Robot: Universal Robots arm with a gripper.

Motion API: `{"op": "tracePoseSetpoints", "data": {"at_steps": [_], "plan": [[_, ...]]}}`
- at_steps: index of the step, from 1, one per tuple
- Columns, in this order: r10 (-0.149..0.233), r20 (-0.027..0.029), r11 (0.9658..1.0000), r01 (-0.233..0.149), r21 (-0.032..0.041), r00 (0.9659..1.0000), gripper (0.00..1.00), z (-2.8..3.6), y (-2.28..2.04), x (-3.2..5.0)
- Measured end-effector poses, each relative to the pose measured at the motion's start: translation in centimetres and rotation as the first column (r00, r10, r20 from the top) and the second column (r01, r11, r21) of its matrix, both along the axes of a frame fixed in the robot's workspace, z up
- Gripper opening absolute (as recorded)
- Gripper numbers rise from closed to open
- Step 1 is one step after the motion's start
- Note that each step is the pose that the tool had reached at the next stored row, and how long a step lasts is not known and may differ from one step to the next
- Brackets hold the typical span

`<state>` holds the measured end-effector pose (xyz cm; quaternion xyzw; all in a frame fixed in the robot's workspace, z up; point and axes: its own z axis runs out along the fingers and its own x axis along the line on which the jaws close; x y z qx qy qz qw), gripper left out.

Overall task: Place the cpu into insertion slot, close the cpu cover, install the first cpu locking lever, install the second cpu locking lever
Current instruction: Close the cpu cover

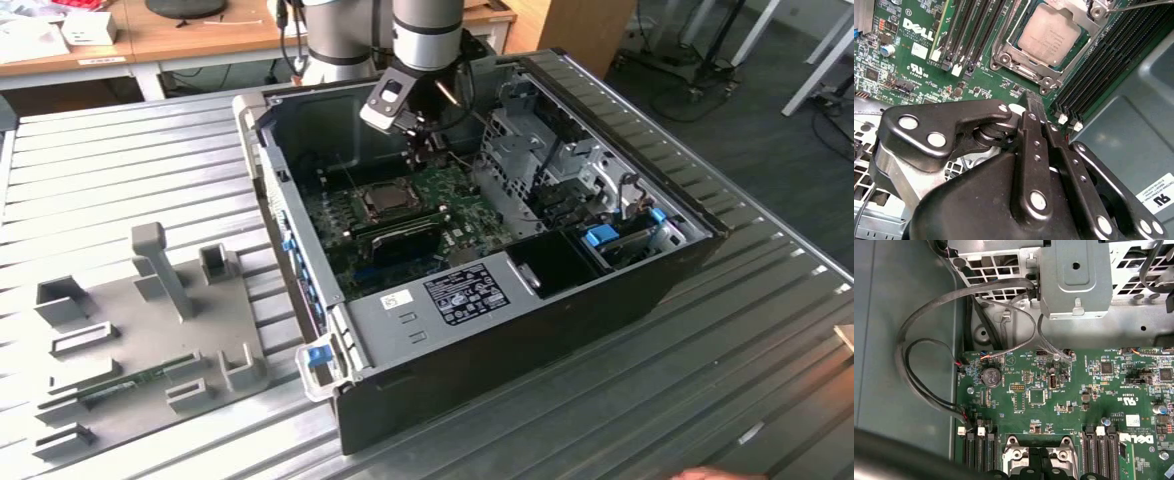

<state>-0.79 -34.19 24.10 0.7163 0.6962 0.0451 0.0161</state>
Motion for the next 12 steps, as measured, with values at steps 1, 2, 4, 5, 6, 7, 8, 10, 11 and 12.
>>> {"op": "tracePoseSetpoints", "data": {"at_steps": [1, 2, 4, 5, 6, 7, 8, 10, 11, 12], "plan": [[0.0, 0.0, 1.0, 0.0, 0.0, 1.0, 0.11, 0.0, 0.0, 0.0], [0.0, 0.0, 1.0, 0.0, 0.0, 1.0, 0.11, 0.0, 0.0, 0.0], [0.0, -0.001, 1.0, 0.0, 0.0, 1.0, 0.11, -0.01, 0.0, -0.01], [0.0, -0.0038, 1.0, 0.0, 0.0003, 1.0, 0.11, -0.05, 0.0, -0.01], [0.0, -0.0084, 1.0, 0.0, 0.0001, 1.0, 0.11, -0.08, 0.0, -0.01], [0.0, -0.0131, 1.0, 0.0, 0.0, 0.9999, 0.11, -0.11, 0.0, 0.0], [0.0, -0.0181, 1.0, 0.0, 0.0001, 0.9998, 0.11, -0.16, 0.0, 0.0], [0.0, -0.0278, 1.0, 0.0, -0.0001, 0.9996, 0.11, -0.22, 0.0, -0.01], [0.0, -0.0283, 1.0, 0.0, -0.0003, 0.9996, 0.11, -0.22, 0.0, -0.01], [0.0, -0.0286, 1.0, 0.0, -0.0004, 0.9996, 0.11, -0.22, 0.0, -0.01]]}}
